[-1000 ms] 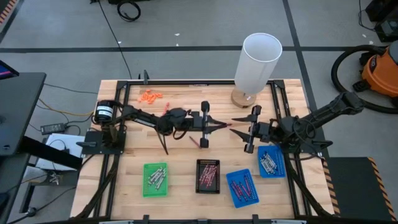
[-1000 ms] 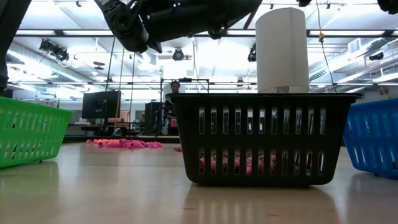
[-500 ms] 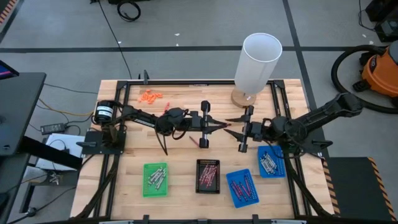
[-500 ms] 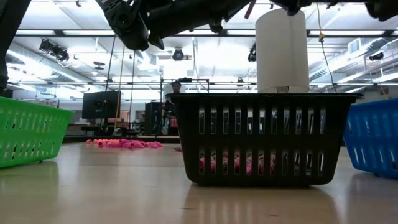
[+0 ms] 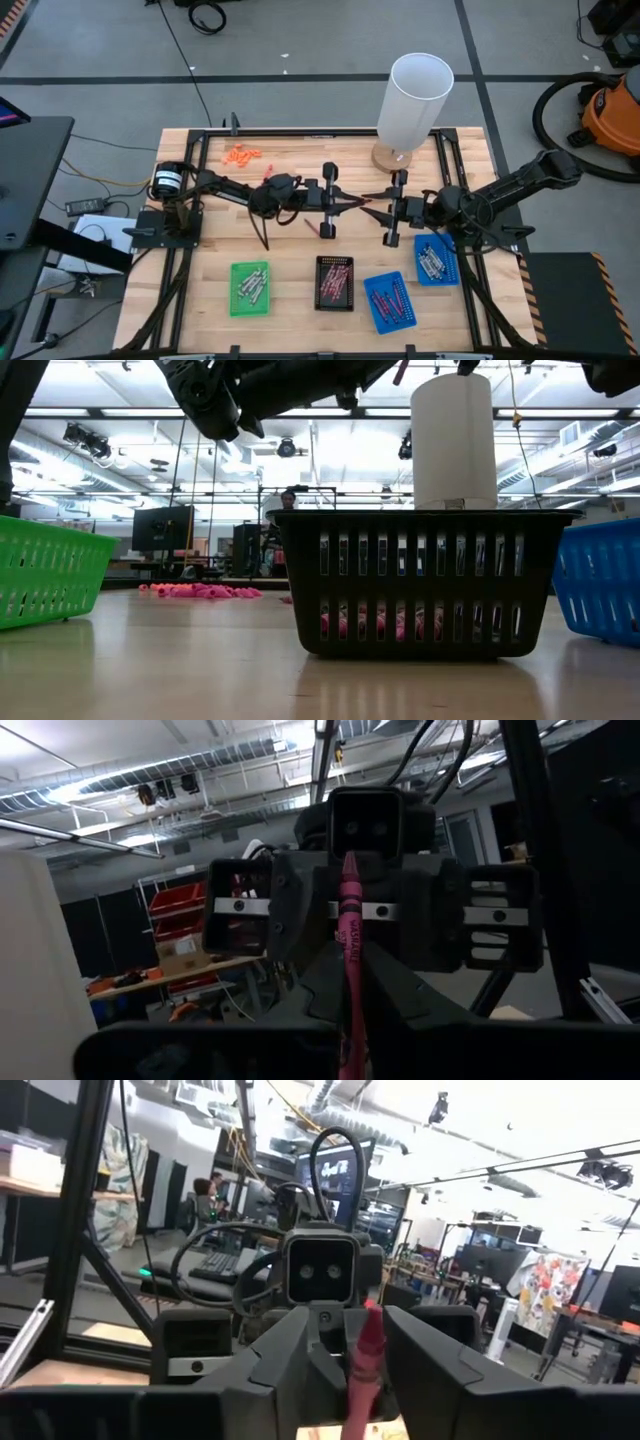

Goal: Sort crayons
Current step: Put the red crayon into the left blue bin

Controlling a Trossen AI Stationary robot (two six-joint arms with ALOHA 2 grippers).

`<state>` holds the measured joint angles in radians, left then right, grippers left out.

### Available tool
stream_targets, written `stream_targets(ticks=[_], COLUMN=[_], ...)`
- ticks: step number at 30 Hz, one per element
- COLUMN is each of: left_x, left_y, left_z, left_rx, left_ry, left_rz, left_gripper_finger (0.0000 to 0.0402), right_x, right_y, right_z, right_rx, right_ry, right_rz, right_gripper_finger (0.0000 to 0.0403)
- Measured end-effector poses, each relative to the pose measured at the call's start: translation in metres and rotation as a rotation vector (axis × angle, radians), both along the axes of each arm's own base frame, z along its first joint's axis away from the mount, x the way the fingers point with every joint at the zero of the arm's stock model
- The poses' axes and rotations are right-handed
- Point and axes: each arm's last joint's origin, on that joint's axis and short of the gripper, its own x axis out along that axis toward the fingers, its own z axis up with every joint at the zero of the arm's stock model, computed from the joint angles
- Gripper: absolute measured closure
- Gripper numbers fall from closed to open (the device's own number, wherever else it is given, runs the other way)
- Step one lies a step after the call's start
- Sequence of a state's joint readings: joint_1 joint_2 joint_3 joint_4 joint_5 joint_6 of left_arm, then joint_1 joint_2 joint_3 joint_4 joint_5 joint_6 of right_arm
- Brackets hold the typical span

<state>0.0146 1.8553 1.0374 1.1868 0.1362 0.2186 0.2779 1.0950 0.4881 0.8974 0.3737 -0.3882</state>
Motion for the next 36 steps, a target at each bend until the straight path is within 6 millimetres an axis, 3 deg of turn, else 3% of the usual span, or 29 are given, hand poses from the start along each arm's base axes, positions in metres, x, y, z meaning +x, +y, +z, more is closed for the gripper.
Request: stream_targets(ticks=[11, 17, 23, 27, 36], left_x=[0.000, 0.002, 0.006, 0.006, 0.001], left_y=[-0.005, -0.007, -0.010, -0.016, -0.021], left_z=[0.000, -0.004, -0.022, -0.037, -0.064], left_rx=[0.016, 0.030, 0.016, 0.021, 0.037], left_ry=[-0.006, 0.046, 0.240, 0.389, 0.674], left_rz=[-0.007, 0.004, -0.011, -0.025, -0.039], left_gripper_finger=[0.0362, 0.0278, 0.0210, 0.0193, 0.0196], right_x=[0.000, -0.001, -0.007, -0.011, -0.014], right_y=[0.000, 0.002, 0.008, 0.011, 0.018], right_z=[-0.001, -0.003, -0.008, -0.014, -0.038], right_rx=[0.000, 0.054, 0.185, 0.295, 0.625], right_ry=[0.011, 0.029, 0.112, 0.194, 0.436], right_rz=[0.002, 0.015, 0.013, 0.049, 0.208], right_gripper_finger=[0.0370, 0.0370, 0.0357, 0.0360, 0.0360])
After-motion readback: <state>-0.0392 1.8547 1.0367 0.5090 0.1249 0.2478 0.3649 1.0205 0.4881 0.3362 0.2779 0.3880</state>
